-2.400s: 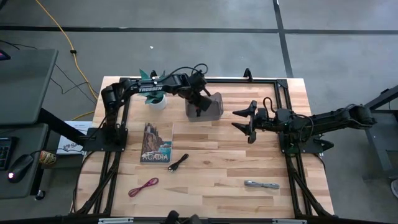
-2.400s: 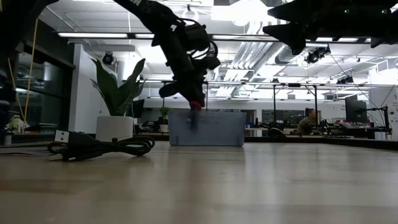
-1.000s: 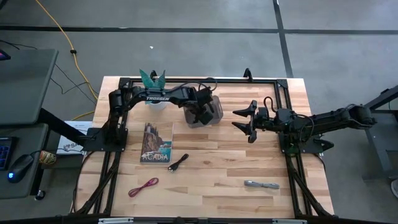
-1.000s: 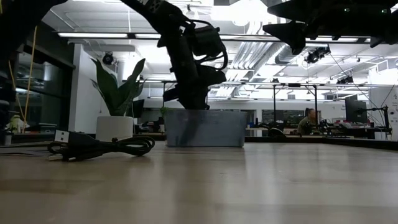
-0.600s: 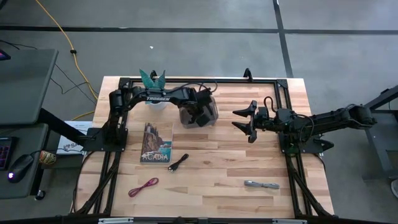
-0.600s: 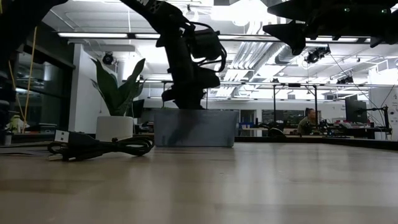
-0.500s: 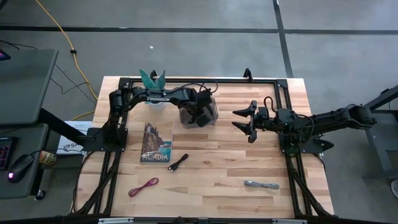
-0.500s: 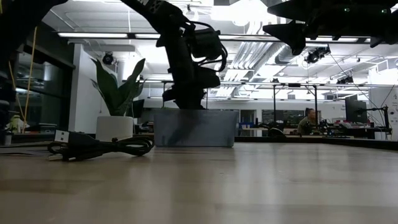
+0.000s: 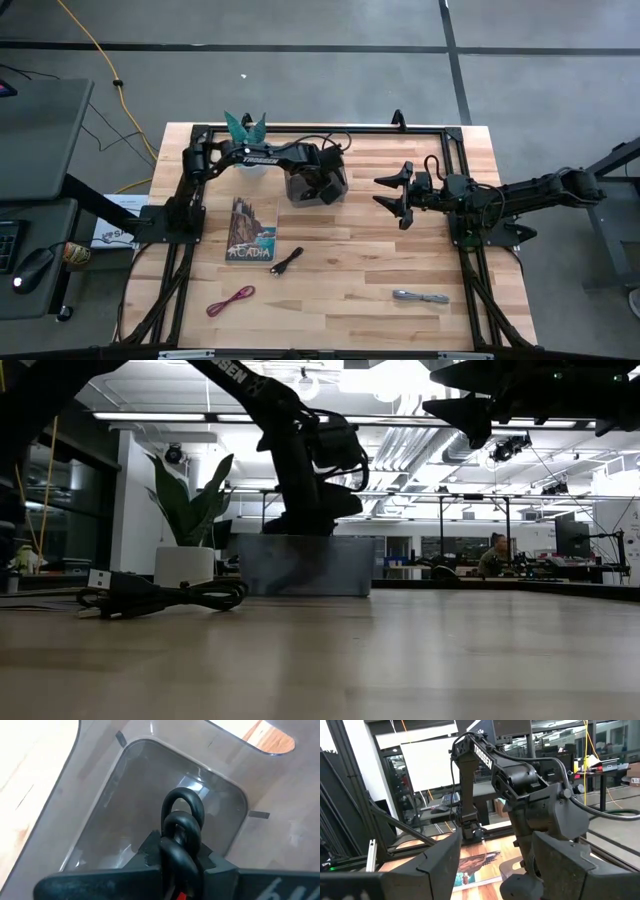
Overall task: Pick and place USB-C Cables
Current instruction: Put the top black USB cable into the black bin
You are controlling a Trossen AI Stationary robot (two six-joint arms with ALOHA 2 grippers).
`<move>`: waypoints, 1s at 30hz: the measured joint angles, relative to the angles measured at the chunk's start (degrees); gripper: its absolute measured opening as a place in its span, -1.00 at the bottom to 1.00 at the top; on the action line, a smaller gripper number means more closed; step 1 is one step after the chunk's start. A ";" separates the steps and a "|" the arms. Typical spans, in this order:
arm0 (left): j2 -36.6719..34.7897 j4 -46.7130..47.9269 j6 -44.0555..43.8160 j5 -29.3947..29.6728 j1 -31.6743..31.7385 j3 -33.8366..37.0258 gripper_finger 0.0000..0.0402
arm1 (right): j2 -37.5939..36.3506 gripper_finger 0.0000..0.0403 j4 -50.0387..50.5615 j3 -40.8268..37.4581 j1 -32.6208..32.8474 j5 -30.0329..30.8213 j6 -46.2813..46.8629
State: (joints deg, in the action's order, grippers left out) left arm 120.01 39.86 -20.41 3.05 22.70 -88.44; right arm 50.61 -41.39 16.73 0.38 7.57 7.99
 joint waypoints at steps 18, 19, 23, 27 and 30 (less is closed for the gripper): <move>2.25 -1.56 0.88 0.28 -0.57 -0.02 -0.94 | 0.00 0.18 0.00 0.00 -0.01 0.00 0.13; 2.25 -1.52 0.90 0.30 -0.57 -0.02 -0.94 | 0.00 0.18 0.00 0.00 0.00 0.00 0.13; 2.81 -1.57 1.10 0.37 -0.57 -0.07 -0.94 | 0.00 0.18 0.00 0.00 -0.01 0.02 0.13; 2.84 -1.41 2.75 0.27 -0.53 -0.07 -0.92 | 0.00 0.18 0.00 0.00 -0.02 0.02 0.13; 2.99 -1.11 3.08 0.39 -0.53 0.01 -0.85 | 0.00 0.18 0.00 0.00 -0.01 0.00 0.13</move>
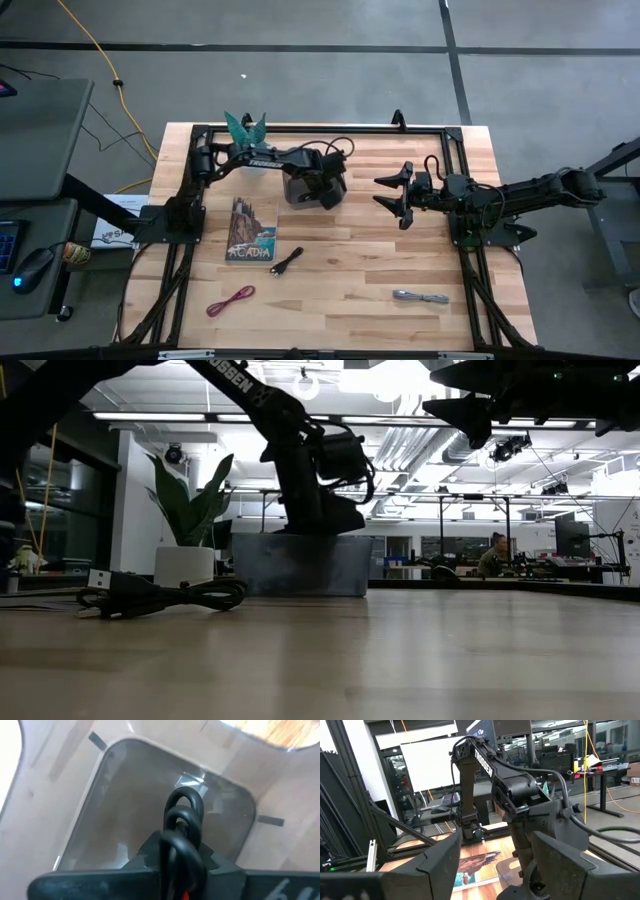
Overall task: Pick and place USB-C Cables
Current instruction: Put the top black USB cable into the black bin
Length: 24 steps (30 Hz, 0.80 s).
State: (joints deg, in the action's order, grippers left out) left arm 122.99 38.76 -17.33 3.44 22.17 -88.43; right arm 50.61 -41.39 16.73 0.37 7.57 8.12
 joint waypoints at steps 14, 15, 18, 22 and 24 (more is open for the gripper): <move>0.12 0.01 1.08 -0.07 0.00 0.10 -0.53 | 0.00 0.18 0.00 0.00 -0.01 0.02 0.00; 0.12 0.01 1.08 -0.04 0.00 0.10 -0.50 | 0.00 0.18 0.00 0.00 0.01 0.02 0.00; 0.12 0.01 1.69 -0.11 0.02 0.08 -0.40 | 0.00 0.18 0.00 0.00 0.01 0.01 0.00; 0.09 -0.01 3.64 -0.07 0.03 0.05 -0.26 | 0.00 0.18 0.00 0.00 -0.01 0.00 0.00; 0.07 -0.01 4.05 -0.06 0.04 0.05 -0.18 | 0.00 0.18 0.00 0.00 -0.01 0.02 0.00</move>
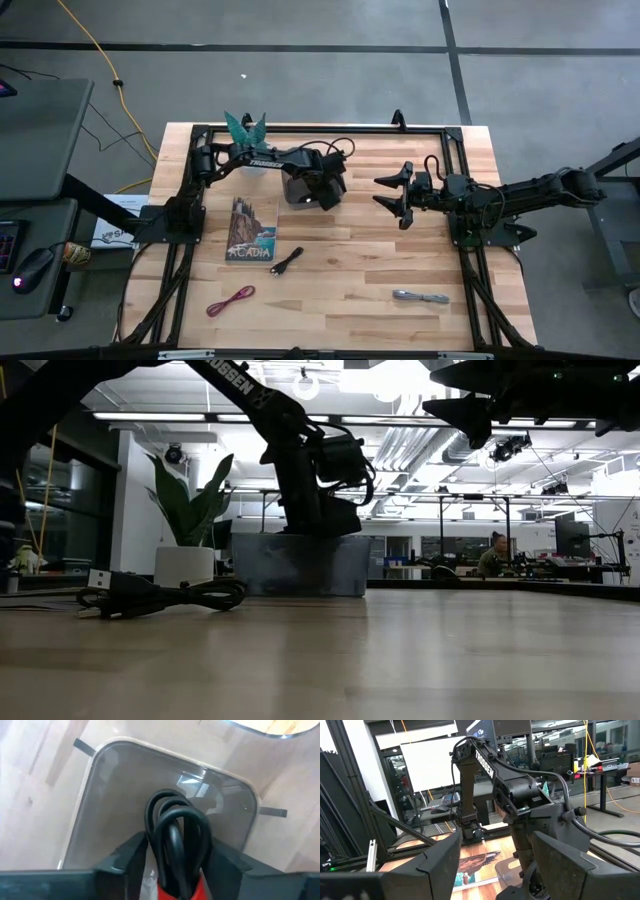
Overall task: Pick and place USB-C Cables
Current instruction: Put the top black USB cable into the black bin, then put the black USB cable into the black bin
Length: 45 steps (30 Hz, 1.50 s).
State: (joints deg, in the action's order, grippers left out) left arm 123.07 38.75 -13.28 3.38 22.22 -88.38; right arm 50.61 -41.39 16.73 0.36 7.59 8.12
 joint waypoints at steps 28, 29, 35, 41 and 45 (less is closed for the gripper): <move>-7.83 0.20 -0.07 0.06 0.26 -0.13 0.07 | 0.00 0.18 0.00 0.00 0.02 -0.02 0.00; -8.63 0.39 -0.04 0.06 0.26 -0.13 0.06 | 0.00 0.18 0.00 0.00 0.00 -0.02 0.00; -16.80 0.21 0.38 0.19 0.28 -0.13 0.06 | 0.00 0.18 0.41 0.00 0.00 -0.01 0.00; -27.77 -2.88 0.44 1.61 -0.37 -0.13 0.06 | 0.02 0.18 0.84 0.01 0.01 -0.01 0.00; -34.84 -9.05 2.09 2.99 -2.54 1.95 0.06 | 0.02 0.18 1.49 0.02 0.01 0.00 0.00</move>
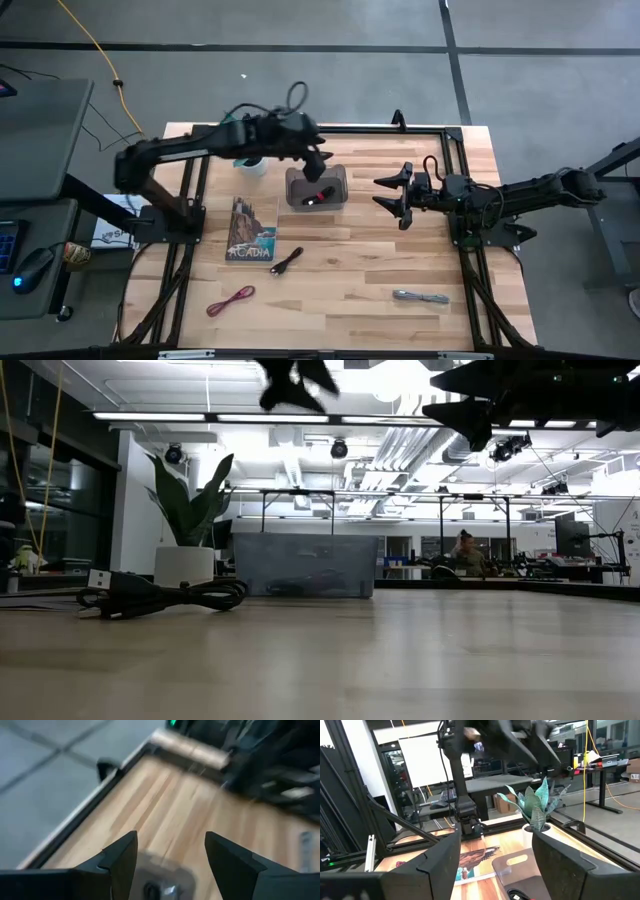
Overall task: Pick and place USB-C Cables
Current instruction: Put the black USB cable into the black bin
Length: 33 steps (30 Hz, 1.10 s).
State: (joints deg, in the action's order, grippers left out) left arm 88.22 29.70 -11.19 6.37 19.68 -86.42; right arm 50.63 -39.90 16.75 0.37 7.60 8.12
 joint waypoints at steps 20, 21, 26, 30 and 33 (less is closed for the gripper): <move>-27.62 -65.76 2.43 0.28 -18.68 57.36 0.06 | 0.00 0.18 0.28 0.00 0.01 0.00 0.92; -27.66 -69.12 2.42 0.28 -19.51 59.46 0.06 | 0.00 0.18 0.24 0.00 0.01 0.00 0.94; -27.57 -76.34 3.50 2.92 -23.00 65.13 0.06 | 0.00 0.18 0.30 0.00 0.01 0.00 0.90; -27.54 -75.98 6.34 7.97 -24.43 65.97 0.06 | 0.00 0.18 0.27 0.00 0.01 0.00 0.87; -27.54 -76.02 7.75 8.22 -24.61 65.98 0.06 | 0.00 0.18 0.26 0.00 -0.01 0.00 0.87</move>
State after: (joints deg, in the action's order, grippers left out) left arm 60.69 -46.33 -3.44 14.59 -4.93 -20.45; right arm 50.63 -39.64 16.75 0.36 7.60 8.99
